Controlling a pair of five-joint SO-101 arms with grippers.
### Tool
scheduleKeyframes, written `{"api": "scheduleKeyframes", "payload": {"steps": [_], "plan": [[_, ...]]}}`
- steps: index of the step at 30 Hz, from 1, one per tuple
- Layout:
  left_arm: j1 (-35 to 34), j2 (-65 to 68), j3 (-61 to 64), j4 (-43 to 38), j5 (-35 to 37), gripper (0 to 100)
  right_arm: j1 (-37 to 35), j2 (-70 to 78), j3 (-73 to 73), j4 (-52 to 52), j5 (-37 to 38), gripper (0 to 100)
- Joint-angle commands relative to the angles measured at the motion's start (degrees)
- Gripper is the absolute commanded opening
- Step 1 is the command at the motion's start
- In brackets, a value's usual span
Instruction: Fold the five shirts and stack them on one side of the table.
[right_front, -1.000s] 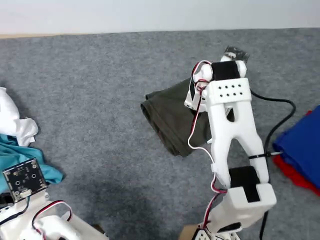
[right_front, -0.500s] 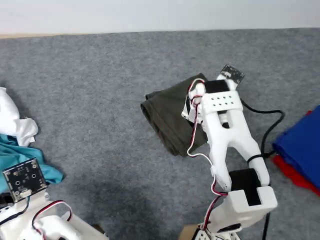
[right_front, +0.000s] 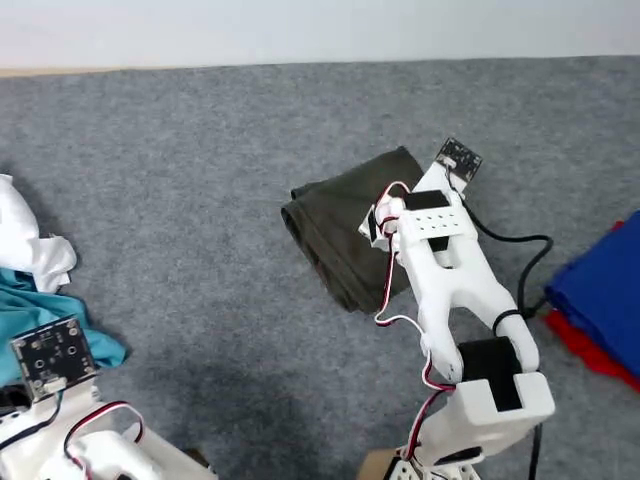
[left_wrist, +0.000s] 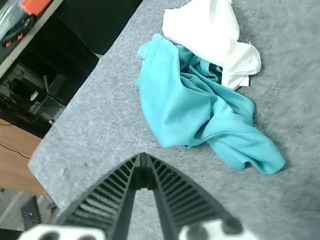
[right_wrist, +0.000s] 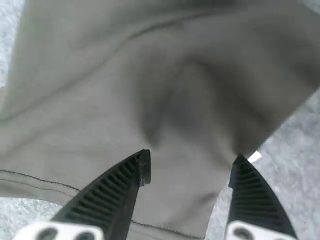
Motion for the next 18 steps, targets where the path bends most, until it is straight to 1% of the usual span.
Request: {"api": "scheduleKeyframes", "payload": {"steps": [1,6,10,18], "plan": [[-0.09,-0.35,0.48,-1.32,-2.73,0,-0.22,-2.07,-2.46,3.82,-2.64,25.9],[-0.18,-0.35,1.8,-1.41,-2.81,0,-0.31,-2.15,-3.34,8.57,-3.52,25.9],[-0.09,-0.35,1.8,-1.85,-2.81,0,-0.13,-1.45,-3.08,8.48,-4.22,25.9],[-0.26,-0.35,1.8,-2.64,-2.81,0,-0.31,5.93,-2.55,-5.23,-2.9,25.9]]}}
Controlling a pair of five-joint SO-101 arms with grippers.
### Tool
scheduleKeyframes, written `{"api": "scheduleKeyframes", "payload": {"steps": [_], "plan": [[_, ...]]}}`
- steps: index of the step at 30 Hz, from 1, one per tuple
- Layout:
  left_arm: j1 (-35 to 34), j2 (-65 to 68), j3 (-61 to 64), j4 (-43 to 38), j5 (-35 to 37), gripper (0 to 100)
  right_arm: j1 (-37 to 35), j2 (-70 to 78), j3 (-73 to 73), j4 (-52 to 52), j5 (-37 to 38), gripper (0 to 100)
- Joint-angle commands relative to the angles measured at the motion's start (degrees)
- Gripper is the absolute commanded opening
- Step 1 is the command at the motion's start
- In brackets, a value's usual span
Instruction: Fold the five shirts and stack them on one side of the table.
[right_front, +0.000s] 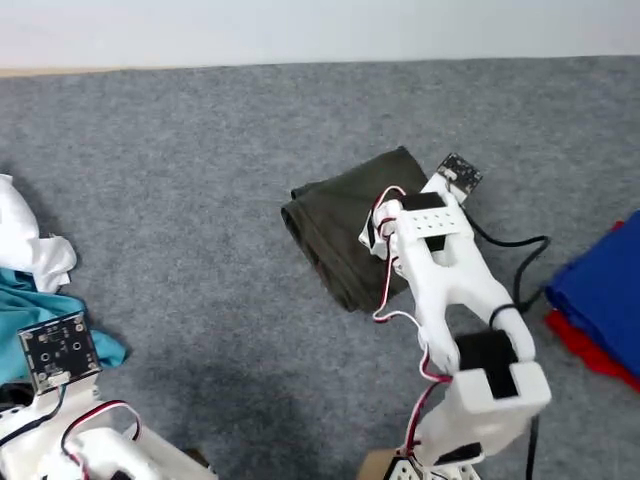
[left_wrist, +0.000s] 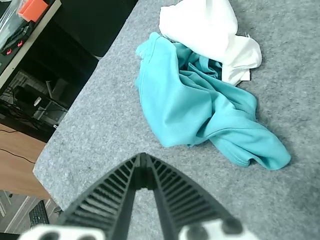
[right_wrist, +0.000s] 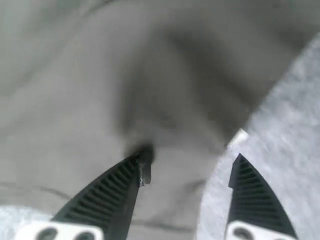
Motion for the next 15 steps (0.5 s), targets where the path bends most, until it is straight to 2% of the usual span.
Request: {"api": "scheduleKeyframes", "payload": {"steps": [1,9,15], "plan": [[-0.26,-0.35,-0.04,-1.41,-0.62,0,-0.22,2.95,-2.55,-6.64,0.79,25.9],[-0.26,-0.35,-0.04,-1.41,-0.62,0,-0.04,4.7,-2.64,-7.6,1.05,25.9],[-0.26,-0.35,0.04,-1.32,-0.62,0,-1.01,7.69,-5.27,-14.11,1.32,25.9]]}}
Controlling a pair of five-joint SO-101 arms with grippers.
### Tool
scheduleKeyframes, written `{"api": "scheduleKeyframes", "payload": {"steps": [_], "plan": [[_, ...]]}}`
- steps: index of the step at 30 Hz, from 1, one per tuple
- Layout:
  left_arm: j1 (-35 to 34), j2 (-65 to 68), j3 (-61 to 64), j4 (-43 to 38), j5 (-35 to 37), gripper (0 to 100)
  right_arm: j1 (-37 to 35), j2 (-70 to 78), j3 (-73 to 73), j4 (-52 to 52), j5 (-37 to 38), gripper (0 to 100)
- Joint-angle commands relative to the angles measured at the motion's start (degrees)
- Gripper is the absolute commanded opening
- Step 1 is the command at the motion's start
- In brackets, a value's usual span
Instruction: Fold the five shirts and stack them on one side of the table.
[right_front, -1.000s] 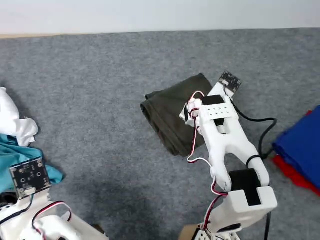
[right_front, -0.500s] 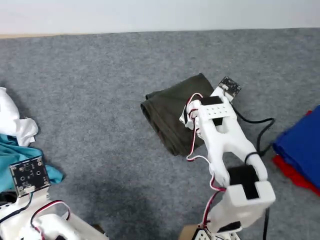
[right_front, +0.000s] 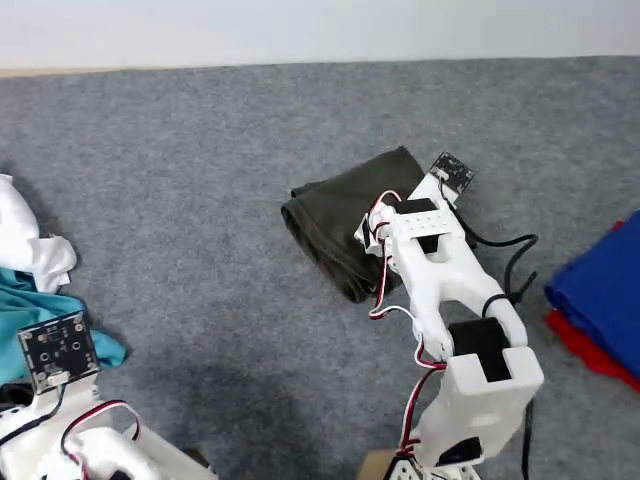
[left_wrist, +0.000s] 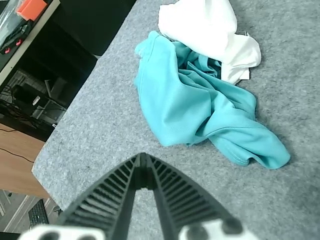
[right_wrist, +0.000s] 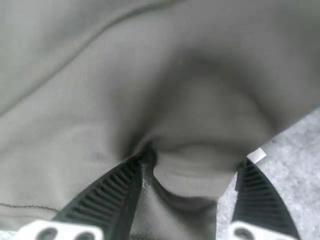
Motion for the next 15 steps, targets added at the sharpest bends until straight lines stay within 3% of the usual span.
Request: {"api": "scheduleKeyframes", "payload": {"steps": [1,9,15], "plan": [[-0.26,-0.35,-0.22,-1.32,-0.62,0,-1.19,3.74,-6.15,-5.93,0.88,25.9],[-0.26,-0.35,-0.4,-1.32,-0.7,0,-1.19,13.41,-17.93,-3.56,0.97,24.7],[-0.18,-0.35,-0.4,-1.32,-0.7,0,-1.1,14.2,-22.59,0.57,0.97,2.5]]}}
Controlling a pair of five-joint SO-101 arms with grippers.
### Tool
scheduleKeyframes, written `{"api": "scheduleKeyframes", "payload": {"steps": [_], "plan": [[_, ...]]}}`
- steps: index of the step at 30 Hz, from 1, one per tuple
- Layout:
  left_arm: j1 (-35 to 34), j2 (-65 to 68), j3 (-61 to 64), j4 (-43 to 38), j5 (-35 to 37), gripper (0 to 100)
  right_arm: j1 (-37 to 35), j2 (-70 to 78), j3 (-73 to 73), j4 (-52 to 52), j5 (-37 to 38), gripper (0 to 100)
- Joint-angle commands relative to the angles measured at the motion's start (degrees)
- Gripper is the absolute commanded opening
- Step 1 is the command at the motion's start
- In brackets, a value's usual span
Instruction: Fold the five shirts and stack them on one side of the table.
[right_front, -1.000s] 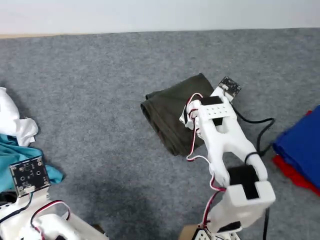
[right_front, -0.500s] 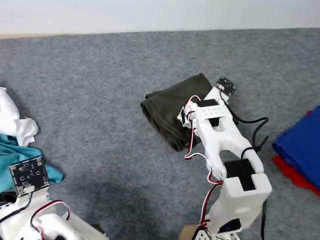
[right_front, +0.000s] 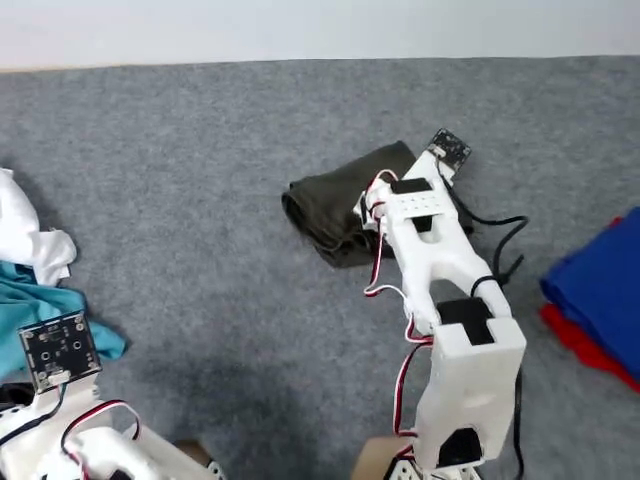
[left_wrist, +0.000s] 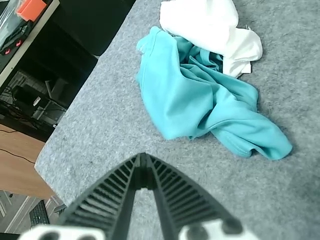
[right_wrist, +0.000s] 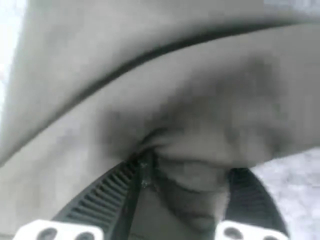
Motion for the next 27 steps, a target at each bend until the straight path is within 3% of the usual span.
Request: {"api": "scheduleKeyframes", "payload": {"steps": [1,8,20,27], "plan": [[-0.18,-0.35,-0.31,-1.32,-0.35,0,-0.92,2.15,-6.24,-0.57,0.88,0.2],[-0.09,-0.35,-0.22,-1.41,-2.46,0,-0.84,2.07,-9.23,3.82,3.52,0.9],[0.0,-0.35,-0.04,-5.1,-2.81,0,0.84,1.36,-22.77,24.57,3.96,0.9],[0.0,-0.35,-0.04,-5.36,-2.81,0,3.38,-3.74,-23.82,27.12,5.63,0.9]]}}
